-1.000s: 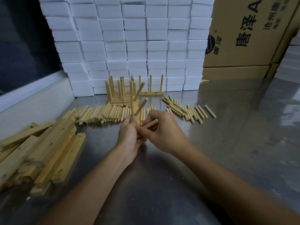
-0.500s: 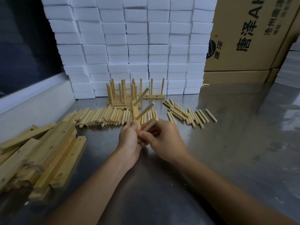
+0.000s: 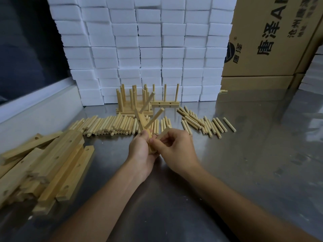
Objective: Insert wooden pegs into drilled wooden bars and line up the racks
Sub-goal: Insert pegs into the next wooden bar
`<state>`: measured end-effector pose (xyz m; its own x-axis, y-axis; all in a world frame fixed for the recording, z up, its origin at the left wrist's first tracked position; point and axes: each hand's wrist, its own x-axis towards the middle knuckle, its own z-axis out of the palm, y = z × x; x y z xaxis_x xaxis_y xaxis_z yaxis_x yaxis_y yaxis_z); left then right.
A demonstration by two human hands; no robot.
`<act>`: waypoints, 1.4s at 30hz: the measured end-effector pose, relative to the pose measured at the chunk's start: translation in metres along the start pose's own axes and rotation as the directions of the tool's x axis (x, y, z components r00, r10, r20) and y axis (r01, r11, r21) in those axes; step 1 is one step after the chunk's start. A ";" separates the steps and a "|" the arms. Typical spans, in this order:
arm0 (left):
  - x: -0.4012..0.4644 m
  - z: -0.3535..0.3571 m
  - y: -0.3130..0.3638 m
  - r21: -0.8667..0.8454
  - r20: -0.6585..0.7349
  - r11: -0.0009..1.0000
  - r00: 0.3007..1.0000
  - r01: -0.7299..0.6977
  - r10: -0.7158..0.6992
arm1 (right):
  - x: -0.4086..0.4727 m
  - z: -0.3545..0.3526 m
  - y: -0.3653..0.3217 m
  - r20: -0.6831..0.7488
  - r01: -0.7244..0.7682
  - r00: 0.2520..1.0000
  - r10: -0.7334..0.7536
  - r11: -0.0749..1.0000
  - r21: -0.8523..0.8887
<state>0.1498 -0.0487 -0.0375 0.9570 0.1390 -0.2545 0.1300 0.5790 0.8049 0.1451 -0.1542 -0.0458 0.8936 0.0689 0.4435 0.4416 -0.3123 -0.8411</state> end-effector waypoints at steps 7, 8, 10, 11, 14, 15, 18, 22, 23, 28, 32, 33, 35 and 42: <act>0.000 -0.001 0.001 0.011 0.020 0.999 0.999 0.031 -0.031 | 0.002 -0.008 -0.006 0.147 0.153 0.982 -0.122 0.963 -0.221; 0.001 -0.001 0.001 0.003 0.019 1.000 0.999 0.029 -0.029 | 0.002 -0.008 -0.006 0.138 0.144 0.984 -0.116 0.966 -0.215; 0.002 -0.002 0.000 -0.021 0.025 0.999 0.999 0.026 -0.026 | 0.002 -0.007 -0.005 0.101 0.090 0.992 -0.074 0.981 -0.170; 0.003 -0.002 0.000 -0.028 0.028 0.999 0.999 0.023 -0.022 | 0.001 -0.006 -0.004 0.081 0.064 0.995 -0.053 0.989 -0.137; 0.005 -0.002 -0.002 -0.013 0.017 1.000 1.000 0.007 -0.007 | 0.000 -0.004 -0.002 0.012 0.026 1.000 -0.026 0.999 -0.044; 0.005 -0.003 -0.003 -0.015 0.016 1.000 1.000 0.001 -0.001 | 0.001 -0.004 -0.001 0.009 0.021 1.000 -0.021 0.999 -0.029; 0.004 -0.002 -0.001 -0.033 0.059 0.999 0.998 -0.008 0.010 | 0.002 -0.004 0.003 0.033 0.010 0.999 -0.010 1.000 0.009; 0.002 0.002 -0.002 -0.034 0.106 0.999 0.994 -0.007 0.010 | -0.001 -0.004 0.007 0.039 0.033 0.999 -0.031 0.998 -0.053; 0.002 0.003 -0.003 -0.017 0.115 1.000 0.993 -0.009 0.010 | 0.000 -0.005 0.008 0.040 0.024 0.999 -0.022 0.998 -0.057; 0.003 0.001 -0.001 0.031 0.144 0.999 0.989 -0.029 0.024 | 0.007 -0.012 0.013 0.041 -0.049 0.998 0.052 0.996 -0.071; 0.010 -0.008 0.006 -0.032 0.065 0.989 0.987 -0.144 0.146 | 0.015 -0.026 0.018 0.052 -0.074 0.995 0.086 0.978 -0.196; 0.013 -0.012 0.009 -0.040 0.050 0.985 0.984 -0.170 0.172 | 0.017 -0.030 0.020 0.067 -0.070 0.994 0.087 0.973 -0.222; 0.017 -0.018 0.013 -0.040 0.046 0.982 0.981 -0.186 0.188 | 0.020 -0.037 0.023 0.102 -0.065 0.990 0.093 0.965 -0.254; 0.023 -0.022 0.010 0.053 0.063 0.969 0.969 -0.243 0.240 | 0.026 -0.050 0.027 0.080 -0.015 0.996 0.043 0.947 -0.320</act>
<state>0.1677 -0.0220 -0.0469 0.9746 0.2232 -0.0202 -0.0930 0.4846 0.8698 0.1759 -0.2081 -0.0411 0.9154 0.1313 0.3805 0.3789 -0.6003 -0.7043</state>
